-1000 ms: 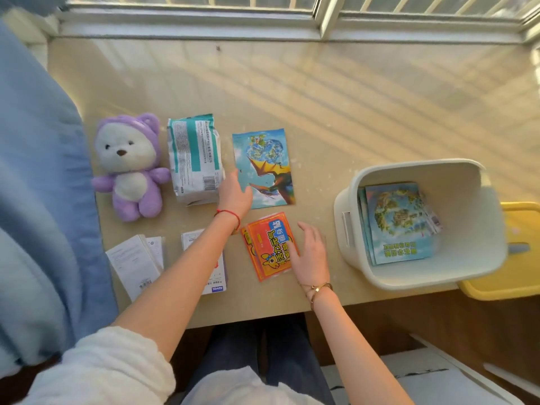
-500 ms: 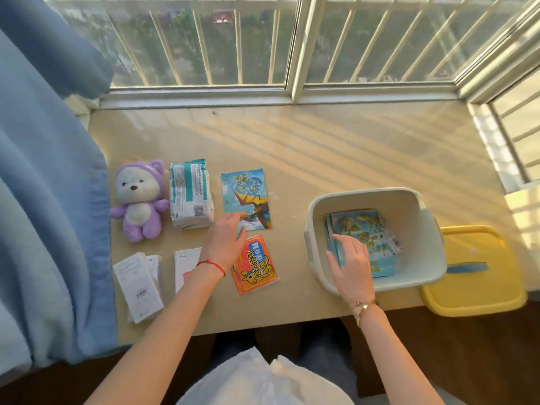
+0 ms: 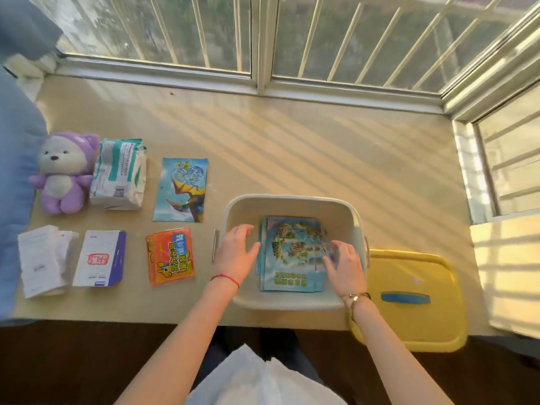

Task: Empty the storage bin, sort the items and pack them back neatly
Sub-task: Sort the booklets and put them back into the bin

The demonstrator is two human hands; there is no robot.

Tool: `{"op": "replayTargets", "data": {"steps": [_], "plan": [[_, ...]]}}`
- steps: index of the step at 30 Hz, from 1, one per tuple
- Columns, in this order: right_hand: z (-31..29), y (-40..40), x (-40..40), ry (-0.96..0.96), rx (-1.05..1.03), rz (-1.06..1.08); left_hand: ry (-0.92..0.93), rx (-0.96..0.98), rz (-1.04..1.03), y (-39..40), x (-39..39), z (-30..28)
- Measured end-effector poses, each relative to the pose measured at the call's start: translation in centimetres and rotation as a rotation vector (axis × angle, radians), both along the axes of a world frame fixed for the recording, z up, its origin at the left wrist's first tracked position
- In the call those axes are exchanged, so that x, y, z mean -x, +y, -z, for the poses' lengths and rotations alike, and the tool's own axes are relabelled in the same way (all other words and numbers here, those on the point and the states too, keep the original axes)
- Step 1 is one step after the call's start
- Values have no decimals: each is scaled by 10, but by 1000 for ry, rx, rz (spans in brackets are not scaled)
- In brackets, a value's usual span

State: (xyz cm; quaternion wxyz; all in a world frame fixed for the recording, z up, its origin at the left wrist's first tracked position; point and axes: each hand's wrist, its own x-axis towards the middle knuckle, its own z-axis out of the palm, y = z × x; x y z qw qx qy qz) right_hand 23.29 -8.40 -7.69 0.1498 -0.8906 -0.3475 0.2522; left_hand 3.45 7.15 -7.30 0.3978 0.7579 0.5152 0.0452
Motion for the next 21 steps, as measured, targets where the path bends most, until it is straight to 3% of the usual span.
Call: {"op": "replayTargets", "data": {"steps": [8,14,21], "plan": [[54,17,-23,162,72,4,222,187,-152,-27,-56,68],[88,24,-24,200,107,23,364,103,-204,-32,-66,102],[101,25,-24,95,116,-7,291,113,-292,-28,-58,111]]}}
